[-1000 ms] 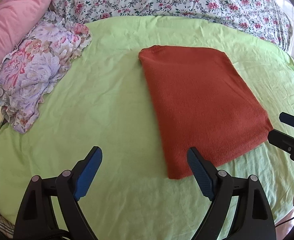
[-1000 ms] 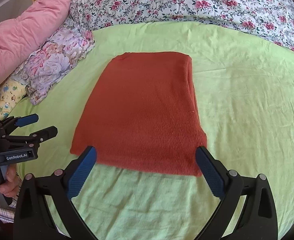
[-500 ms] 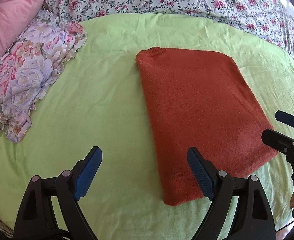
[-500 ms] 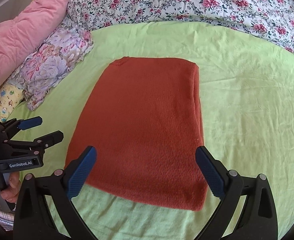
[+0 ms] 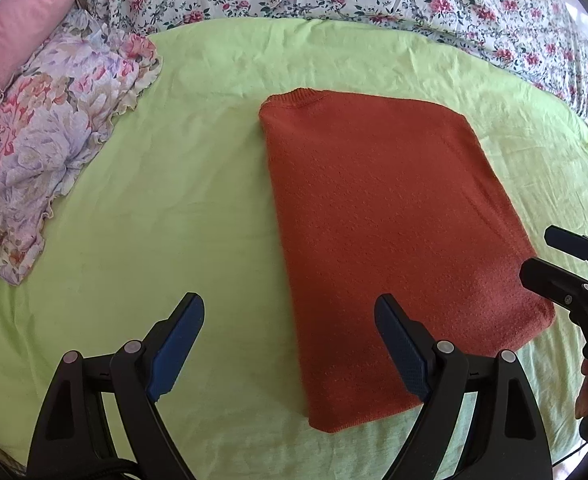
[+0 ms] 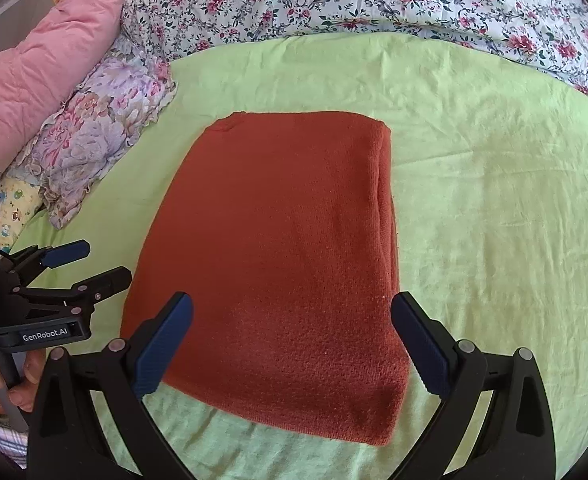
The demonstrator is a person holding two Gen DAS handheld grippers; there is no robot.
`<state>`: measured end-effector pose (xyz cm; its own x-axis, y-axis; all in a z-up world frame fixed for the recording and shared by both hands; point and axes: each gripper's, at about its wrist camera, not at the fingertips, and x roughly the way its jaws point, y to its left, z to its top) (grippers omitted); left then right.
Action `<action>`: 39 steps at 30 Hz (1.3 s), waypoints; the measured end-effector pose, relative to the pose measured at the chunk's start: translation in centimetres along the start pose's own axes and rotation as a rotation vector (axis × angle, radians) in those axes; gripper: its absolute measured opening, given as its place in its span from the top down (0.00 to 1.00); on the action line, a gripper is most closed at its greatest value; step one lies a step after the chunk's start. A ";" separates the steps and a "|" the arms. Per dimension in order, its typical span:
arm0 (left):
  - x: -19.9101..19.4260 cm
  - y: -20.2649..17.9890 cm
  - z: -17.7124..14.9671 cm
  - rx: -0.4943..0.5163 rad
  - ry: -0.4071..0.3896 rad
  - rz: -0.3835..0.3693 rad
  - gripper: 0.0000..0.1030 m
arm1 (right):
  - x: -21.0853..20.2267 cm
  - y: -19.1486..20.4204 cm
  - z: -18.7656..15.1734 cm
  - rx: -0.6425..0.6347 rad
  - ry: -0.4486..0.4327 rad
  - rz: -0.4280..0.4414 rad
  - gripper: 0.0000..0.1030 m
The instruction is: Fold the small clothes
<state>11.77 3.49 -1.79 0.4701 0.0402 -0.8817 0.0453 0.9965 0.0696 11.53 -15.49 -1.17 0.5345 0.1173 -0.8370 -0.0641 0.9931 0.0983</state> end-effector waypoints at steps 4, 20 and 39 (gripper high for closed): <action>0.3 -0.1 0.1 -0.002 0.007 -0.003 0.15 | 0.4 -0.2 0.1 -0.008 0.016 -0.002 0.04; 0.8 -0.6 0.6 -0.005 0.017 -0.001 0.15 | 1.3 -0.4 1.1 0.002 0.013 0.010 0.04; 1.2 -0.5 1.1 -0.008 0.026 0.009 0.15 | 1.4 -0.5 1.2 -0.004 0.023 0.002 0.04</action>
<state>13.26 2.99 -2.32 0.4473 0.0507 -0.8929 0.0343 0.9967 0.0737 13.27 -15.82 -1.74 0.5144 0.1194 -0.8492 -0.0683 0.9928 0.0981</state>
